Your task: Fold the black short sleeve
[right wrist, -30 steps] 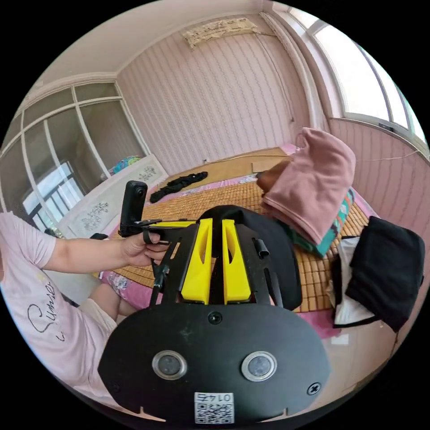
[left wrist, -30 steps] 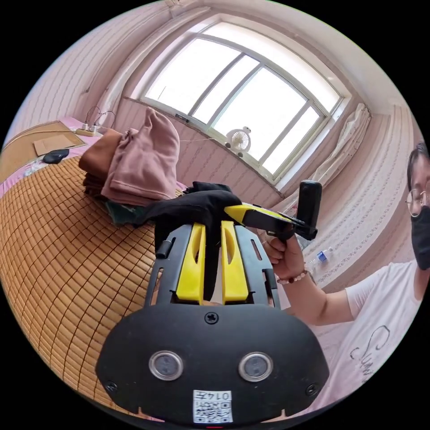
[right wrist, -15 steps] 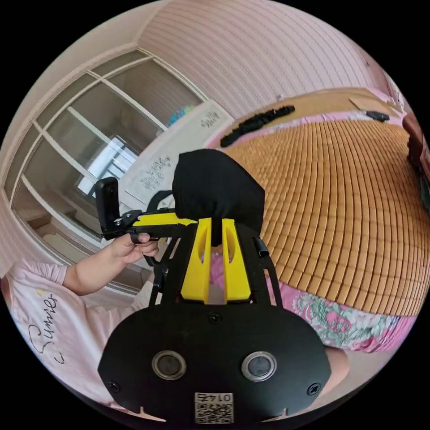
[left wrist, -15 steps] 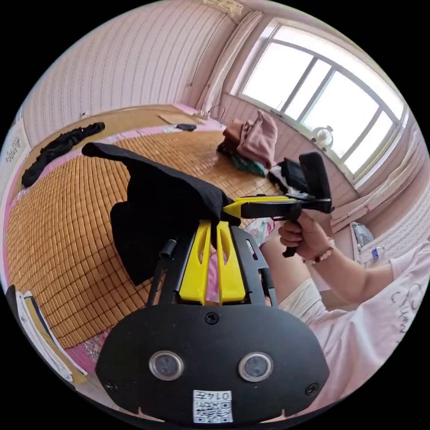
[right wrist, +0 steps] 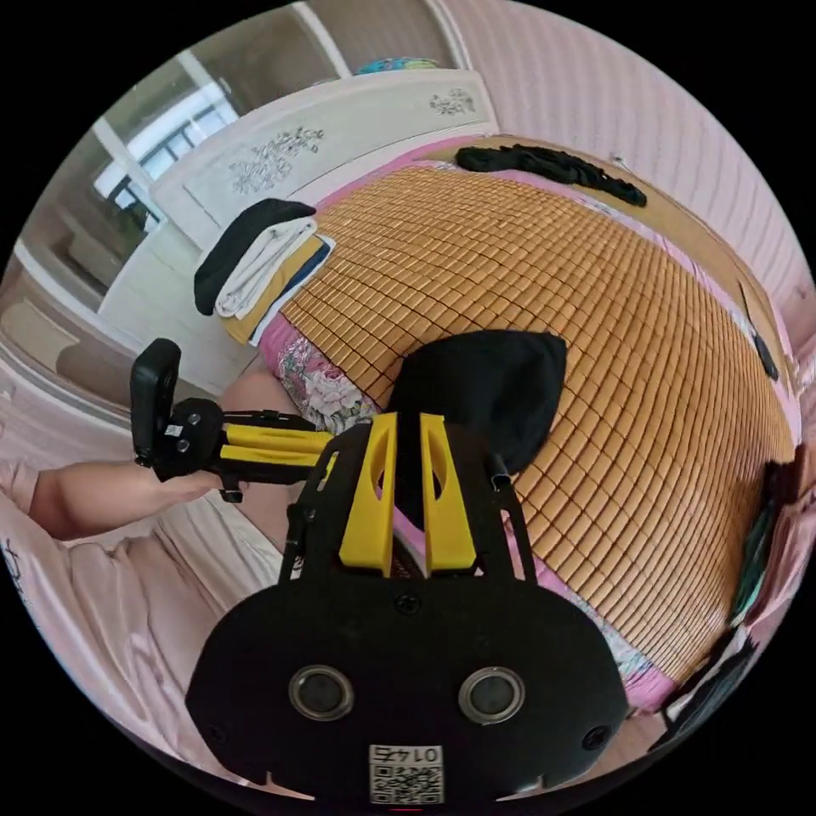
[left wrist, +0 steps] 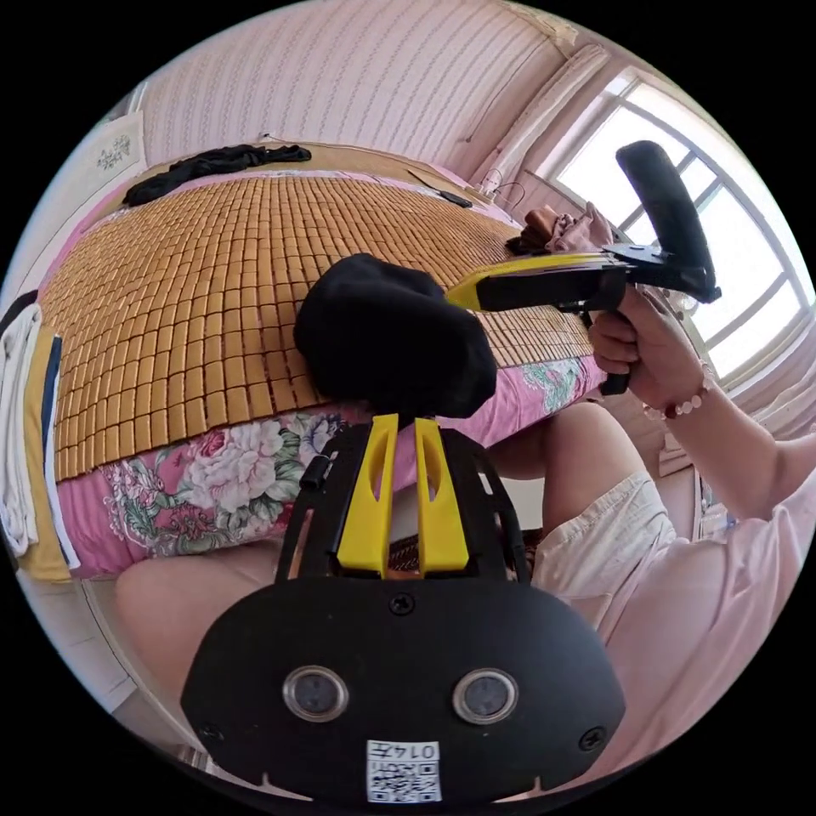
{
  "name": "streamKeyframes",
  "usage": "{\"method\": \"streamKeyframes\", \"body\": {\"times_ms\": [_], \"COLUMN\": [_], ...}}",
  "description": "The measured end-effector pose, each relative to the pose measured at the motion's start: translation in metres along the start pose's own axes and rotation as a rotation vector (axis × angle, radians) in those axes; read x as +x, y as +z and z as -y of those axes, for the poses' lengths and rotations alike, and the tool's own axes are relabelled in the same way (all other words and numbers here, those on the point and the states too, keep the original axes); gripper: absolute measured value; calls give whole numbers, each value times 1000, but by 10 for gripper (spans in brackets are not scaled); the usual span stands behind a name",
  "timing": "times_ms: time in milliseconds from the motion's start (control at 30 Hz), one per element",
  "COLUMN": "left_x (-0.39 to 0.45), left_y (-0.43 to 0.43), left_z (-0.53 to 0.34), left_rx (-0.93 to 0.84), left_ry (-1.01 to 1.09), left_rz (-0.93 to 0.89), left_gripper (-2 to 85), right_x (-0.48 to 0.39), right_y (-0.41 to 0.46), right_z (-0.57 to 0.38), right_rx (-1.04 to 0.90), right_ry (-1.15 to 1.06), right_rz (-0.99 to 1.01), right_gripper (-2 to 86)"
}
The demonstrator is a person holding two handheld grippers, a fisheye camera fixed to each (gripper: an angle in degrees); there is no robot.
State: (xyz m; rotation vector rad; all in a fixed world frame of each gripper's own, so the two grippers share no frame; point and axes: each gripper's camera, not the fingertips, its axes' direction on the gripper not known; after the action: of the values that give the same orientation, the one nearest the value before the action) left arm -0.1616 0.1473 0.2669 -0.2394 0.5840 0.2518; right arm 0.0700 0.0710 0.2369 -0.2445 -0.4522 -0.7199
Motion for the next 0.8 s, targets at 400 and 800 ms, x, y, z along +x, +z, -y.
{"method": "streamKeyframes", "body": {"times_ms": [400,800], "left_x": [-27,57], "left_y": [1,53], "left_z": [12,49], "left_rx": [12,-124], "left_ry": [-38,152], "left_rz": [2,-149], "left_gripper": [84,107], "right_x": [97,199], "right_y": [-14,-48], "right_z": [-29,-238], "right_rx": [87,121], "right_ry": [294,894], "right_rz": [102,53], "right_gripper": [29,28]}}
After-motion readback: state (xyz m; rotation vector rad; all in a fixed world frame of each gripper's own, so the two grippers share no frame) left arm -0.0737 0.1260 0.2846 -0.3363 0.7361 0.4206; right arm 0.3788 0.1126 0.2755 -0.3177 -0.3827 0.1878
